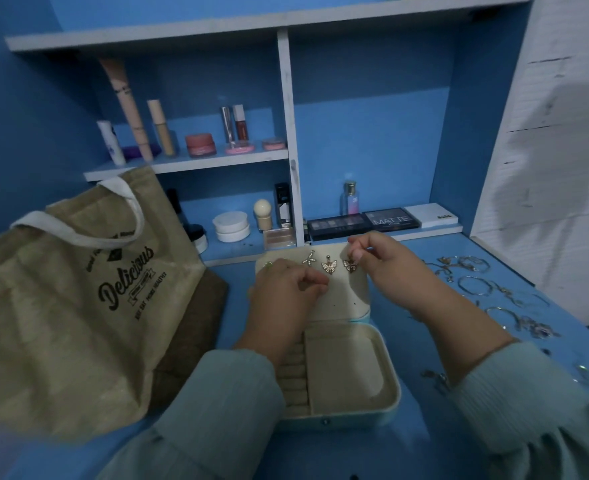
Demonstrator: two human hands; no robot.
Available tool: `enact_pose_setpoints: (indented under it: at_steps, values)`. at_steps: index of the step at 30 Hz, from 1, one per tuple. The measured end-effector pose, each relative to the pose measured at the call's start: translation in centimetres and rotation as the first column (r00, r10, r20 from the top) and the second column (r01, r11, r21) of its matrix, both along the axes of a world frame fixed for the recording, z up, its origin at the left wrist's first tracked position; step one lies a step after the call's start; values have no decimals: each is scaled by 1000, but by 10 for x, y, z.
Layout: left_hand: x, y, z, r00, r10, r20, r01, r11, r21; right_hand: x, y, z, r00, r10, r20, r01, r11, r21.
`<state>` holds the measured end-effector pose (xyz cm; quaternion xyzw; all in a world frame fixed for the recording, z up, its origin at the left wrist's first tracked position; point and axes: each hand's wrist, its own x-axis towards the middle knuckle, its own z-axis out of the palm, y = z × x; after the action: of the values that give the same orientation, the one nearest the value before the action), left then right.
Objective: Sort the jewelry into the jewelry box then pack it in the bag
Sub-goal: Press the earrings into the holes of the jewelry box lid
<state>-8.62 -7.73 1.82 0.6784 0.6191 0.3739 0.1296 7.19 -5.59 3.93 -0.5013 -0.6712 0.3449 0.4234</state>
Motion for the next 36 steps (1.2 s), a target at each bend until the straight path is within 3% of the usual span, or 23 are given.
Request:
enact_pose_setpoints:
  at_steps: [6,18,36]
  values:
    - [4,0,2,973,124,-193,-122,992,23,1,-5,1,1000,10,14,-11,1000,21]
    - [9,2,3,972,157,-175,-151,987,50,3,-8,1,1000,14,6,-14,999,41]
    - [11,5,4,975,191,-114,-197,980,-36,2,-11,3,1000,22,0,-22,999,44]
